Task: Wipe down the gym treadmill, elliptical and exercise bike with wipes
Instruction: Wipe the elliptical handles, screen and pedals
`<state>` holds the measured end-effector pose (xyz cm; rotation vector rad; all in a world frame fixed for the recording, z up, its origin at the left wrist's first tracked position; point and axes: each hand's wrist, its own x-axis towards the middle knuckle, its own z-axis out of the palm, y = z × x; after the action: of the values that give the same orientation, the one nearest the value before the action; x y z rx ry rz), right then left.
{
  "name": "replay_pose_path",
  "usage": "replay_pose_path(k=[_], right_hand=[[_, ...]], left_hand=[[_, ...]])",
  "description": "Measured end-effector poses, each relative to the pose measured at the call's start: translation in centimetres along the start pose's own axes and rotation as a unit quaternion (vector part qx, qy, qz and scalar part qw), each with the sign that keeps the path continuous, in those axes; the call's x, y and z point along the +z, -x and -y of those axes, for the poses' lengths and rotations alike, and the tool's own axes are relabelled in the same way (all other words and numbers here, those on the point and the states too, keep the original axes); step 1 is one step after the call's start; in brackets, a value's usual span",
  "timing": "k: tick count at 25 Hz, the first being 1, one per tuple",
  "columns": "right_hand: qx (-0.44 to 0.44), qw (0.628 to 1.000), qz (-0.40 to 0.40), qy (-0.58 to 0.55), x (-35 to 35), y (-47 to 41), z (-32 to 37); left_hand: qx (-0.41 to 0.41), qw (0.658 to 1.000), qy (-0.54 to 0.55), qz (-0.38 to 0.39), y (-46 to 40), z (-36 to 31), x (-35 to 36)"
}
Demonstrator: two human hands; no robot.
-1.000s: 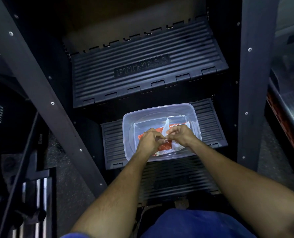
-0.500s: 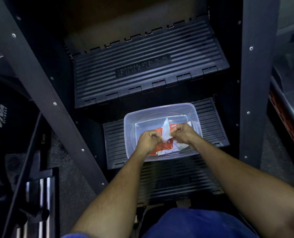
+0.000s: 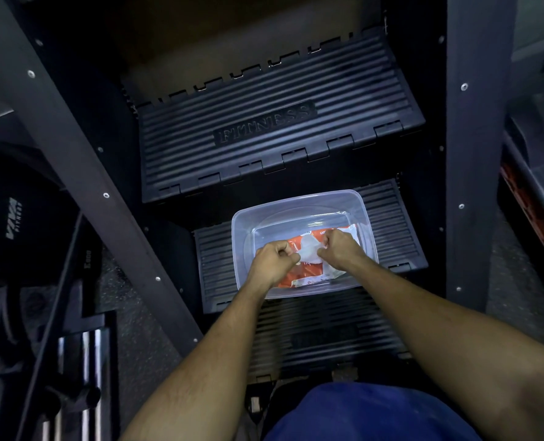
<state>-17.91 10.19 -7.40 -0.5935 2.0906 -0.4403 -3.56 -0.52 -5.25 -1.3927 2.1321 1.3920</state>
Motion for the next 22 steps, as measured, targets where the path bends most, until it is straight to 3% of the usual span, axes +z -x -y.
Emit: replay_pose_path(k=[6,8,12,16,20,22], right_hand=[[-0.09,0.989,-0.111,0.047,-0.3,2.5,1.5],[-0.088,0.993,-0.077,0.0,0.2,3.4,2.1],[0.001,0.994,-0.009,-0.11,1.1,2.6,1.6],[0.026,0.994,0.008,-0.108,1.9,1.2,0.6],[-0.004,0.996,0.071,-0.054,1.4,1.9,1.2],[-0.026,0.993,0.107,-0.032,1.2,2.4,1.5]], left_hand=[[-0.001,1.0,0.019,0.012,0.7,0.0,-0.4],[0.005,0.999,0.027,0.032,1.0,-0.1,-0.5],[0.07,0.995,0.011,0.065,1.2,0.7,-0.2],[0.094,0.991,-0.007,0.09,1.5,0.7,-0.2],[0.158,0.982,-0.09,-0.052,1.2,0.5,-0.6],[0.247,0.948,-0.193,-0.054,0.9,-0.5,-1.0]])
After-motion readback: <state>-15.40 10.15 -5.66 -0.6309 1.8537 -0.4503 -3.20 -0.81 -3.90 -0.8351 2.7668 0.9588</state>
